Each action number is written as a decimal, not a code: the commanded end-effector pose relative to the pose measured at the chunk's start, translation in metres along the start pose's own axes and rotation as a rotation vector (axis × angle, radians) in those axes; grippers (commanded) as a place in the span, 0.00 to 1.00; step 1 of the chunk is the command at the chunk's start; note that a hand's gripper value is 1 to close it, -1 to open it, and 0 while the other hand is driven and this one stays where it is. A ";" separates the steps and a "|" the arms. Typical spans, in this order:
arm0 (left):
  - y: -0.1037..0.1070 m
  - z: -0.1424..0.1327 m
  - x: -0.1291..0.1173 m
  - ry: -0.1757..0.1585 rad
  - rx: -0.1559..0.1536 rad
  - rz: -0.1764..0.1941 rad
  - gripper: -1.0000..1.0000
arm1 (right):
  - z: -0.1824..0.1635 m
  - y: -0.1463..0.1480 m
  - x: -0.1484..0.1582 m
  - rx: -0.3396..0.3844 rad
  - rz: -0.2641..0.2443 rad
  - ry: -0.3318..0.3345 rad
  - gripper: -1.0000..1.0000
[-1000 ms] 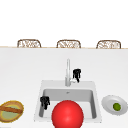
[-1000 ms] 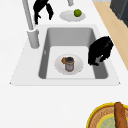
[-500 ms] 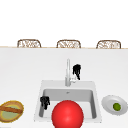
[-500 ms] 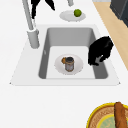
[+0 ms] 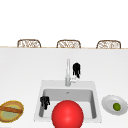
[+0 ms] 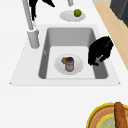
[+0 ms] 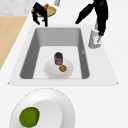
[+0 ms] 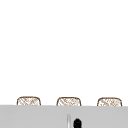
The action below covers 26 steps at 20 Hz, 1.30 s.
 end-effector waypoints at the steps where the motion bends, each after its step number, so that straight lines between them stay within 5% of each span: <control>1: 0.000 0.000 0.000 0.000 0.000 0.000 0.50 | 0.007 -0.015 -0.005 -0.063 0.044 -0.021 0.00; 8: 0.000 0.000 0.000 0.000 0.000 0.000 0.50 | 0.052 -0.023 -0.009 -0.042 0.041 -0.024 0.00; 10: 0.000 0.000 0.000 0.000 0.000 0.000 0.50 | 0.024 -0.031 -0.004 0.022 0.041 -0.044 0.00; 15: 0.000 0.000 0.000 0.000 0.000 0.000 0.50 | -0.011 -0.028 0.000 -0.043 0.071 -0.011 0.00; 20: 0.000 0.000 0.000 0.000 0.000 0.000 0.50 | -0.035 -0.023 -0.004 -0.091 0.089 -0.050 0.00; 26: 0.000 0.000 0.000 0.000 0.000 0.000 0.50 | -0.046 -0.018 -0.003 -0.051 0.039 -0.051 0.00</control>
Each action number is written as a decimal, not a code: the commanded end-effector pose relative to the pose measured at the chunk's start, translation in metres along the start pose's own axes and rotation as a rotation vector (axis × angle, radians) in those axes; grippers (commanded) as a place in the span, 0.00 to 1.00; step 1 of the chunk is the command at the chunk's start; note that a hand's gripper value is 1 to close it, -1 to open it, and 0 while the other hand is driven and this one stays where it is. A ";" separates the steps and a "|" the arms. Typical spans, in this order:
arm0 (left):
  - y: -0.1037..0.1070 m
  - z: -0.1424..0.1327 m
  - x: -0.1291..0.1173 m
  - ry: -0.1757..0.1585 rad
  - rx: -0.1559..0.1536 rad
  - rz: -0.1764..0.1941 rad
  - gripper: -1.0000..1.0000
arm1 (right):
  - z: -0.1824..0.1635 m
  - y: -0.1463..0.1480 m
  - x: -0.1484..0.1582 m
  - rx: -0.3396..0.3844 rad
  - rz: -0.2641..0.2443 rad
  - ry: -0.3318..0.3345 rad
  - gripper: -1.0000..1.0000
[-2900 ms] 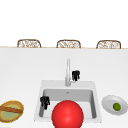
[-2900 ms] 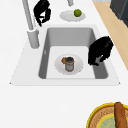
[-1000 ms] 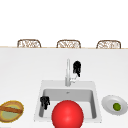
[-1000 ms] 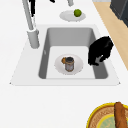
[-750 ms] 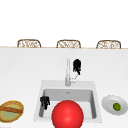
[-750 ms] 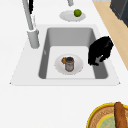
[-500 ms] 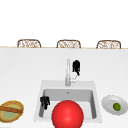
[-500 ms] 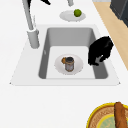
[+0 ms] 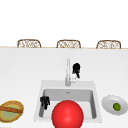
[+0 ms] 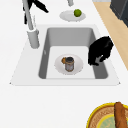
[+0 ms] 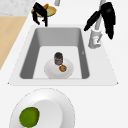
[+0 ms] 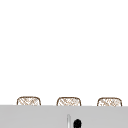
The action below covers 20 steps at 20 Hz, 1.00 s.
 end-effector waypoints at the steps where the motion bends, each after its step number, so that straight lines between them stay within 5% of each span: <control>1: 0.000 0.000 0.000 0.000 0.000 0.000 0.50 | -0.009 0.003 0.008 0.024 0.028 0.005 0.00; 14: 0.000 0.000 0.000 0.000 0.000 0.000 0.50 | -0.059 0.033 0.007 -0.008 0.052 -0.003 0.00; 15: 0.000 0.000 0.000 0.000 0.000 0.000 0.50 | -0.060 0.034 0.005 -0.023 0.048 -0.011 1.00; 16: 0.000 0.000 0.000 0.000 0.000 0.000 0.50 | -0.055 0.040 -0.001 -0.056 0.078 -0.018 1.00; 20: 0.000 0.000 0.000 0.000 0.000 0.000 0.50 | -0.061 0.048 -0.014 -0.184 0.057 -0.089 1.00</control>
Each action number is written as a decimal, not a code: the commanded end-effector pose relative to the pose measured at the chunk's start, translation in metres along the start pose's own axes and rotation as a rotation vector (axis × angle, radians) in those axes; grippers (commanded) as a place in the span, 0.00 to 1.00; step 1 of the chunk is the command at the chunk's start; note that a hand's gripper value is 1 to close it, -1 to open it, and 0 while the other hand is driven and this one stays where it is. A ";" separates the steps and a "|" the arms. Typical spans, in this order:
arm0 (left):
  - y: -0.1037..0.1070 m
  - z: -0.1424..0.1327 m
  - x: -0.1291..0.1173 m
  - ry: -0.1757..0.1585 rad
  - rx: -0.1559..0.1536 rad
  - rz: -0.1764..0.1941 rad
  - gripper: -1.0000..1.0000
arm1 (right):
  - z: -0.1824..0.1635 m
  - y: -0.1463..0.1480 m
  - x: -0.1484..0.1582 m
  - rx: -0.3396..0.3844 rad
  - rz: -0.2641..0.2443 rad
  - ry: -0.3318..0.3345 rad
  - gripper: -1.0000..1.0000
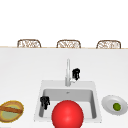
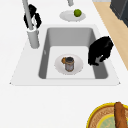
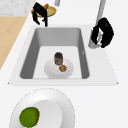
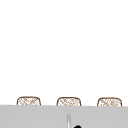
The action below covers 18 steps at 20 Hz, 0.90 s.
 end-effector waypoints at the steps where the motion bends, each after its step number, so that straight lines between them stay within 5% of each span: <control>1: 0.000 0.000 0.000 0.000 0.000 0.000 0.50 | 0.000 0.013 -0.013 -0.023 0.027 -0.060 1.00; 11: 0.000 0.000 0.000 0.000 0.000 0.000 0.50 | -0.006 0.031 -0.028 -0.107 -0.168 -0.140 1.00; 18: 0.000 0.000 0.000 0.000 0.000 0.000 0.50 | -0.011 0.033 -0.030 -0.151 -0.187 -0.164 1.00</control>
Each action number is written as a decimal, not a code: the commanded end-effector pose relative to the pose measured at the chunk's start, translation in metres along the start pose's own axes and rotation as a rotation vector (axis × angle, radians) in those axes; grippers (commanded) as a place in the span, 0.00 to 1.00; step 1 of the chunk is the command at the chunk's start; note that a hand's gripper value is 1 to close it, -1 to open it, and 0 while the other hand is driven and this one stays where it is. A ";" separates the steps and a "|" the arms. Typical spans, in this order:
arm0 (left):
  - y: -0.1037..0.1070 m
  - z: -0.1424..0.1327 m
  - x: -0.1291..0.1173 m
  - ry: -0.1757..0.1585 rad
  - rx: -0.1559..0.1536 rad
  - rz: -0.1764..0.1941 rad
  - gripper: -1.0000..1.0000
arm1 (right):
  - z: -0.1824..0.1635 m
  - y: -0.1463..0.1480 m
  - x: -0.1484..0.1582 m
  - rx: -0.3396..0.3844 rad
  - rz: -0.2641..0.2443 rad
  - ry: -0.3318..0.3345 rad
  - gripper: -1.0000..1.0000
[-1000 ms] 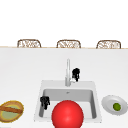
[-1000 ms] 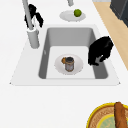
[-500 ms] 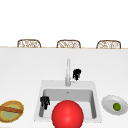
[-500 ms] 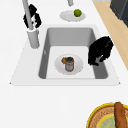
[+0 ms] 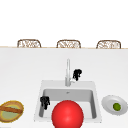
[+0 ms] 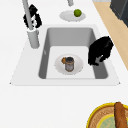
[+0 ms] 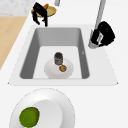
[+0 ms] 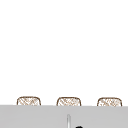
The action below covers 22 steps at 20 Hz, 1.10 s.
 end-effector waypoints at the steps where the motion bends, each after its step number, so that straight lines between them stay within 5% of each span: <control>1: 0.000 0.000 0.000 0.000 0.000 0.000 0.50 | -0.005 0.020 -0.013 -0.002 -0.031 -0.097 1.00; 20: 0.000 0.000 0.000 0.000 0.000 0.000 0.50 | -0.011 0.012 -0.021 -0.066 -0.079 -0.094 1.00; 21: 0.000 0.000 0.000 0.000 0.000 0.000 0.50 | -0.003 0.005 -0.021 -0.065 -0.105 -0.095 0.00; 22: 0.000 0.000 0.000 0.000 0.000 0.000 0.50 | 0.001 -0.002 -0.020 -0.064 -0.109 -0.087 0.00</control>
